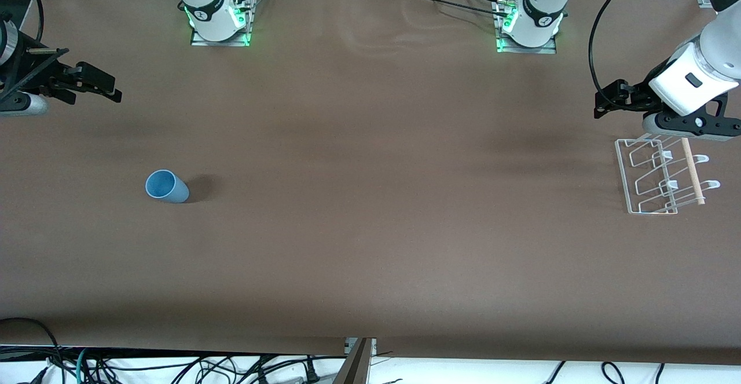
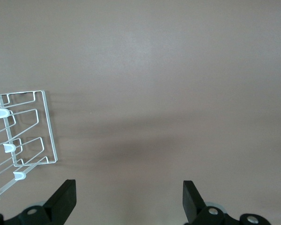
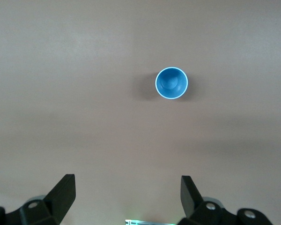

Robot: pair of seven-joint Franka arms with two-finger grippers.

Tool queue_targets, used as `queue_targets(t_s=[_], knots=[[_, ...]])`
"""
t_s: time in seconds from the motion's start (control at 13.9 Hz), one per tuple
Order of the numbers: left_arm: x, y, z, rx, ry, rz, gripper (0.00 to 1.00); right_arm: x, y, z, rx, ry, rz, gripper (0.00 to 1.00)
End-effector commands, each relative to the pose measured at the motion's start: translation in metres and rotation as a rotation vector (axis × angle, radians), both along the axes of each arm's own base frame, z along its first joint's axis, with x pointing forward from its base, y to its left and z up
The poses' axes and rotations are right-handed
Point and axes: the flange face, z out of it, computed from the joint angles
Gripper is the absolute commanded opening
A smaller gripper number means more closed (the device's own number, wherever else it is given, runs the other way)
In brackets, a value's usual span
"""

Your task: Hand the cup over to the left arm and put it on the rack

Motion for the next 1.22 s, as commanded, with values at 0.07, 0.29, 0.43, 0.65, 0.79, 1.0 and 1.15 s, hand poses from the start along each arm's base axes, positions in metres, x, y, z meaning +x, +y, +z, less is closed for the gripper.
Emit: queue_targets(t_s=[0.07,0.29,0.43,0.65,0.79,1.0,1.15], knots=[[-0.0046,0.0006,0.0020,-0.023,0.004,0.007,1.00,-0.0016,-0.0017,0.0066,-0.054,0.014,0.052,0.99],[-0.0050,0.0004,0.0029,-0.024,0.003,0.007,1.00,0.0015,-0.0018,0.0108,-0.055,-0.001,0.061,0.99],[-0.0046,0.0006,0.0020,-0.023,0.004,0.007,1.00,0.0023,-0.0022,0.0122,-0.058,-0.006,0.062,0.99],[-0.0046,0.0006,0.0020,-0.023,0.004,0.007,1.00,0.0030,-0.0052,0.0112,-0.078,-0.003,0.068,0.99],[-0.0046,0.0004,0.0021,-0.024,0.004,0.007,1.00,0.0019,-0.0073,0.0115,-0.088,0.000,0.155,0.99],[-0.0046,0.0006,0.0020,-0.023,0.004,0.007,1.00,0.0017,-0.0067,0.0114,-0.089,0.001,0.163,0.99],[-0.0047,-0.0003,0.0020,-0.023,0.004,0.005,1.00,0.0018,-0.0065,0.0096,-0.087,0.007,0.163,0.99]])
